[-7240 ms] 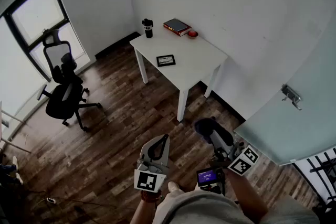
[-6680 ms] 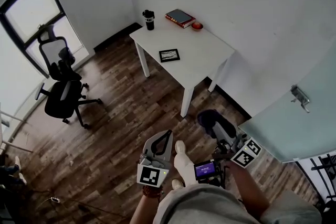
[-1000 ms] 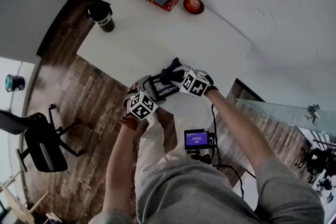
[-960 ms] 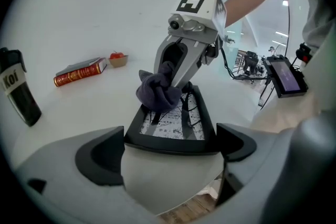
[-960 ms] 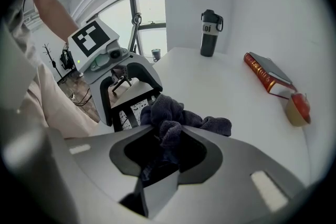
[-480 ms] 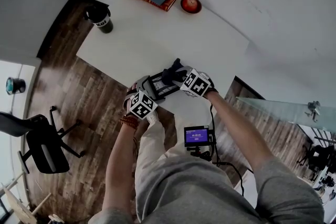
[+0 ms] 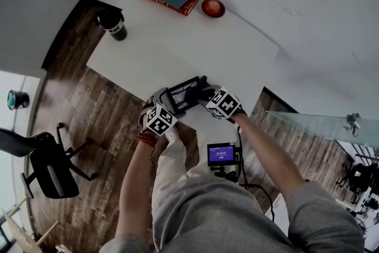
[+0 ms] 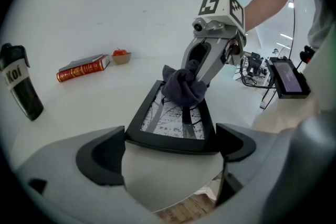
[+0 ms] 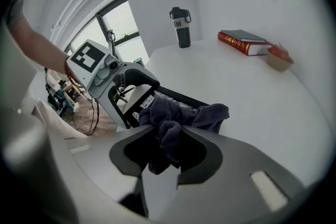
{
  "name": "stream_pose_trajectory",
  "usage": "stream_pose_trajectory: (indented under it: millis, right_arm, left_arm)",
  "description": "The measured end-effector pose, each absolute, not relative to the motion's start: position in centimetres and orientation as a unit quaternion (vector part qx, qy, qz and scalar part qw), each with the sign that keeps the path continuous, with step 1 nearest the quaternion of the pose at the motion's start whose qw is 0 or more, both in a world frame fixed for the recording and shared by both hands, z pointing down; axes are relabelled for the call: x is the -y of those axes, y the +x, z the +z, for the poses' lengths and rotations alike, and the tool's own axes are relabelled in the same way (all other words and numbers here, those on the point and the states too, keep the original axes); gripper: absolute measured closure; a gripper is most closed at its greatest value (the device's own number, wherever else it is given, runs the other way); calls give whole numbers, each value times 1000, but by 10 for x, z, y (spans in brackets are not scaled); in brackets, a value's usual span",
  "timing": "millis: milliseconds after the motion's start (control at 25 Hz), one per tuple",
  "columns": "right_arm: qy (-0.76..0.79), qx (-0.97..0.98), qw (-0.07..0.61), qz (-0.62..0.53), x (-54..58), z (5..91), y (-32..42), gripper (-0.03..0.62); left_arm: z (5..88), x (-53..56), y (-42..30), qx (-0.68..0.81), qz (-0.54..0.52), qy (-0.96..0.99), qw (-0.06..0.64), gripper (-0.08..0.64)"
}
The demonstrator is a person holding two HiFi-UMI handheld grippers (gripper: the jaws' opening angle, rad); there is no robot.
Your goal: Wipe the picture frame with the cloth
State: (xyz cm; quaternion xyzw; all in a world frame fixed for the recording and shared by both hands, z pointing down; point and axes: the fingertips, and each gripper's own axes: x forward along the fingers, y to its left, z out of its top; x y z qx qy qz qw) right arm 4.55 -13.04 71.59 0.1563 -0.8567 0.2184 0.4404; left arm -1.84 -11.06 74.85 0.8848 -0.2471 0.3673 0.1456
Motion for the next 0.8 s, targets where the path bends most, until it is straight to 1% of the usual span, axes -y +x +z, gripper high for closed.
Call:
stream_pose_trajectory:
  millis: [320, 640, 800]
  right_arm:
    - [196, 839, 382, 334, 121, 711, 47, 468]
    - [165, 833, 338, 405, 95, 713, -14, 469]
    - [143, 828, 345, 418, 91, 713, -30, 470]
  left_arm:
    - [749, 111, -17, 248, 368, 884, 148, 25]
    - [749, 111, -18, 247, 369, 884, 148, 25]
    - [749, 110, -18, 248, 369, 883, 149, 23]
